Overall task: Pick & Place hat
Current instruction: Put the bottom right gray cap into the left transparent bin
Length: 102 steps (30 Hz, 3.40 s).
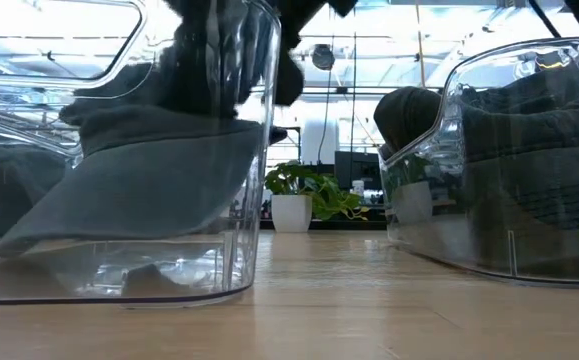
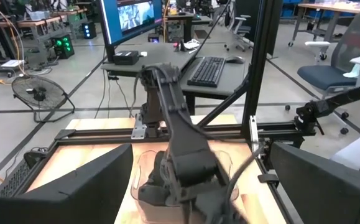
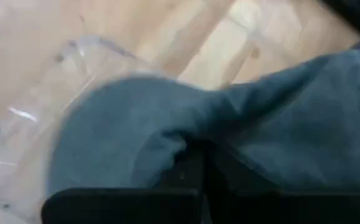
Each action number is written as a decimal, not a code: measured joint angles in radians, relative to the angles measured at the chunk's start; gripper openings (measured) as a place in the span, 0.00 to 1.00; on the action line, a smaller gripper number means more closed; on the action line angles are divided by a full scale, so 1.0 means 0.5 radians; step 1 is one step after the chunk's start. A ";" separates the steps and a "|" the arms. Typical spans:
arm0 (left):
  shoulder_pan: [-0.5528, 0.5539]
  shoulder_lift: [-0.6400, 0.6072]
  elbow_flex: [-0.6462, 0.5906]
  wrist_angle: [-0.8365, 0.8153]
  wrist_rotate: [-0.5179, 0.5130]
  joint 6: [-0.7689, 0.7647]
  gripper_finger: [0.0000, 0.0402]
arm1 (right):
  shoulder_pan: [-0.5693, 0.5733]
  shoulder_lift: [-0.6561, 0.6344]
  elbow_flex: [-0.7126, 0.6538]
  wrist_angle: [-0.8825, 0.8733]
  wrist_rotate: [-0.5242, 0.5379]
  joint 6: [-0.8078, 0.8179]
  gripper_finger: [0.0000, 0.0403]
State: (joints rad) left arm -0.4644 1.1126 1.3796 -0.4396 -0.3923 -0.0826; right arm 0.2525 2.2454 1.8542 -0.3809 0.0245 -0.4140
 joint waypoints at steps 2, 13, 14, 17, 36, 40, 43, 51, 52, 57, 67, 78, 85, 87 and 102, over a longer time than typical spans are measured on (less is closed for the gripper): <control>0.000 0.000 0.000 0.008 -0.001 0.000 0.98 | -0.015 0.021 -0.001 -0.052 -0.010 0.034 0.00; 0.000 0.000 0.000 0.007 0.000 0.000 0.98 | -0.058 -0.067 -0.008 -0.162 -0.098 0.096 0.00; 0.001 0.000 0.000 0.007 0.000 0.000 0.98 | -0.050 -0.086 -0.008 -0.145 -0.097 0.090 0.00; 0.000 0.000 0.000 0.006 0.000 0.000 0.98 | 0.000 -0.150 -0.008 -0.099 -0.051 0.063 0.00; 0.001 -0.001 0.000 0.008 0.000 0.000 0.98 | 0.190 -0.234 -0.003 -0.151 0.523 -0.046 0.00; 0.001 0.000 0.000 0.007 -0.001 0.000 0.98 | 0.227 -0.219 -0.007 -0.114 0.621 -0.087 0.00; 0.000 0.000 0.000 0.007 0.000 0.000 0.98 | 0.237 -0.221 -0.008 -0.201 0.620 -0.066 0.00; 0.000 0.000 0.000 0.007 0.000 0.000 0.98 | 0.241 -0.222 -0.006 -0.415 0.615 0.155 0.00; 0.000 0.000 0.000 0.007 0.000 0.000 0.98 | 0.241 -0.223 -0.006 -0.425 0.614 0.174 0.00; 0.001 0.000 0.000 0.007 0.000 0.000 0.98 | 0.242 -0.223 -0.008 -0.476 0.475 0.235 0.00; 0.000 0.000 0.000 0.007 0.000 0.000 0.98 | 0.152 -0.226 -0.169 -0.352 0.030 0.308 0.00; 0.000 0.000 0.000 0.007 0.000 0.000 0.98 | -0.063 -0.228 -0.330 -0.156 -0.500 0.379 0.00; 0.000 0.000 0.000 0.007 0.000 0.000 0.98 | -0.160 -0.228 -0.330 -0.243 -0.738 0.325 0.00; 0.001 0.000 0.000 0.007 0.000 0.000 0.98 | -0.180 -0.228 -0.335 -0.263 -0.736 0.331 0.00; 0.000 -0.001 0.000 0.023 -0.001 0.000 0.98 | 0.068 -0.458 -0.397 -0.083 0.174 -0.024 0.00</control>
State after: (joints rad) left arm -0.4644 1.1122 1.3796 -0.4281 -0.3927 -0.0826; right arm 0.2865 2.0163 1.6557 -0.4224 0.1113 -0.4260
